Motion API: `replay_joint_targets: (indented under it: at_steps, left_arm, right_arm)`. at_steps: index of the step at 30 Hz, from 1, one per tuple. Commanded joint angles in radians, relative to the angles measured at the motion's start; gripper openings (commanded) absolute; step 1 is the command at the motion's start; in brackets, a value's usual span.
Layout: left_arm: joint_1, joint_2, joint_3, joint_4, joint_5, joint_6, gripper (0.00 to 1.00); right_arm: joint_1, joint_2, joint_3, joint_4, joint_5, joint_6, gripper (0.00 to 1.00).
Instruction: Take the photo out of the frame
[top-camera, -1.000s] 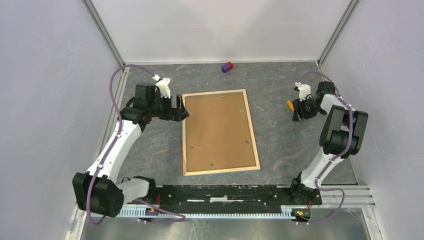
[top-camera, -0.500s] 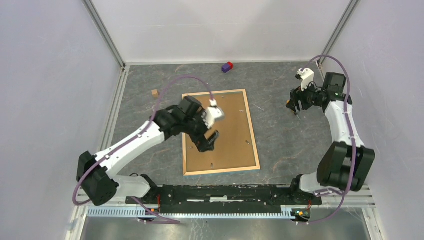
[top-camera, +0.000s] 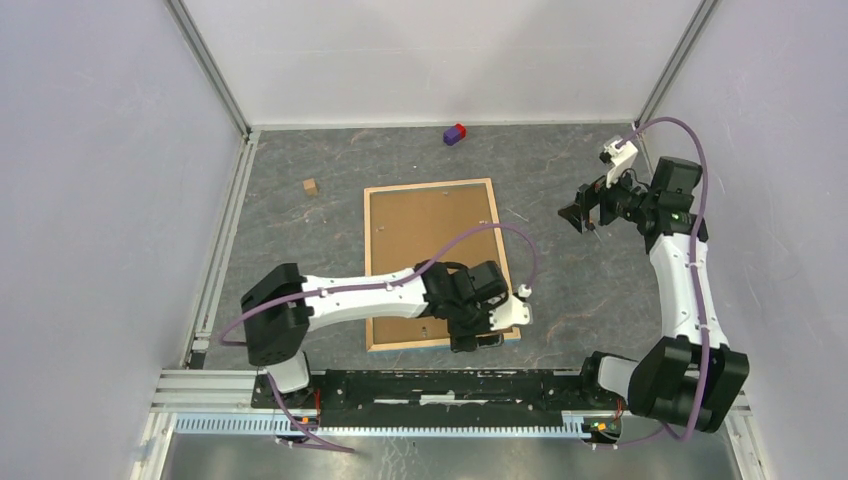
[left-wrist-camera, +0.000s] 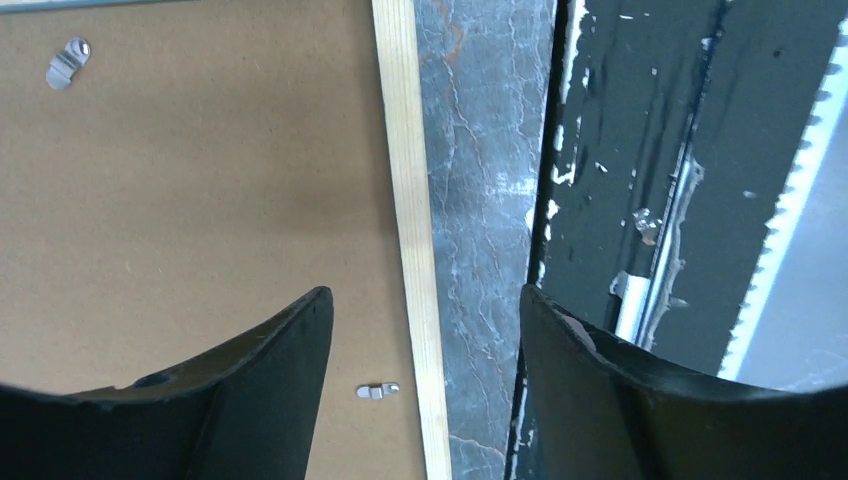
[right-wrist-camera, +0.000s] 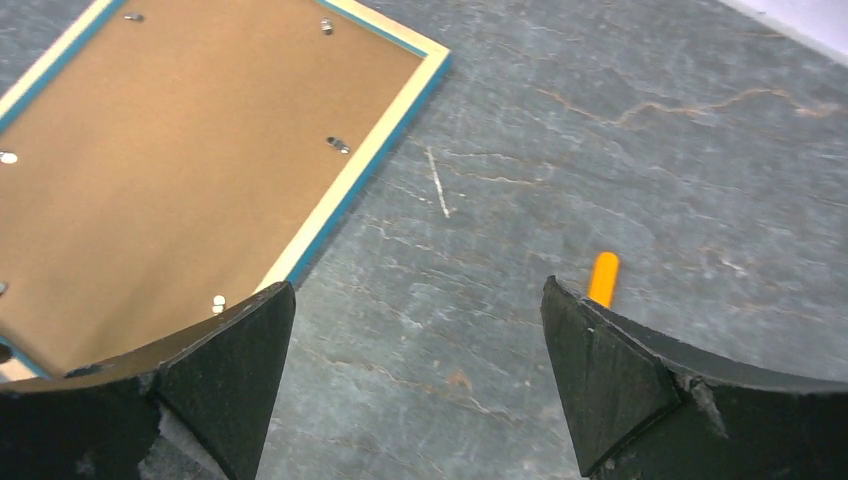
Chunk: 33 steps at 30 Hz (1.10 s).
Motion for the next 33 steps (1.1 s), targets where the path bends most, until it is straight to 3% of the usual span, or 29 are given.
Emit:
replay_joint_targets:
  at_steps: [1,10,17,24,33]
  left_arm:
    - [-0.049,0.066,0.074,0.062,-0.099,0.007,0.71]
    - [-0.096,0.212,0.094,0.092,-0.190,-0.029,0.65]
    - [-0.111,0.253,0.103,0.070,-0.190,-0.052,0.50]
    - [-0.090,0.167,0.134,0.033,-0.103,-0.058,0.02]
    - [-0.044,0.032,0.060,0.057,-0.054,-0.052,0.02]
  right_arm:
    - [0.000,0.066,0.012,-0.056,-0.142,0.011,0.98]
    - [0.001,0.074,-0.132,0.021,-0.117,0.148,0.98]
    - [0.012,0.198,-0.193,-0.039,-0.151,0.174,0.98]
    - [0.028,0.316,-0.237,-0.074,-0.318,0.172,0.93]
    - [0.089,0.333,-0.311,0.050,-0.347,0.289,0.93]
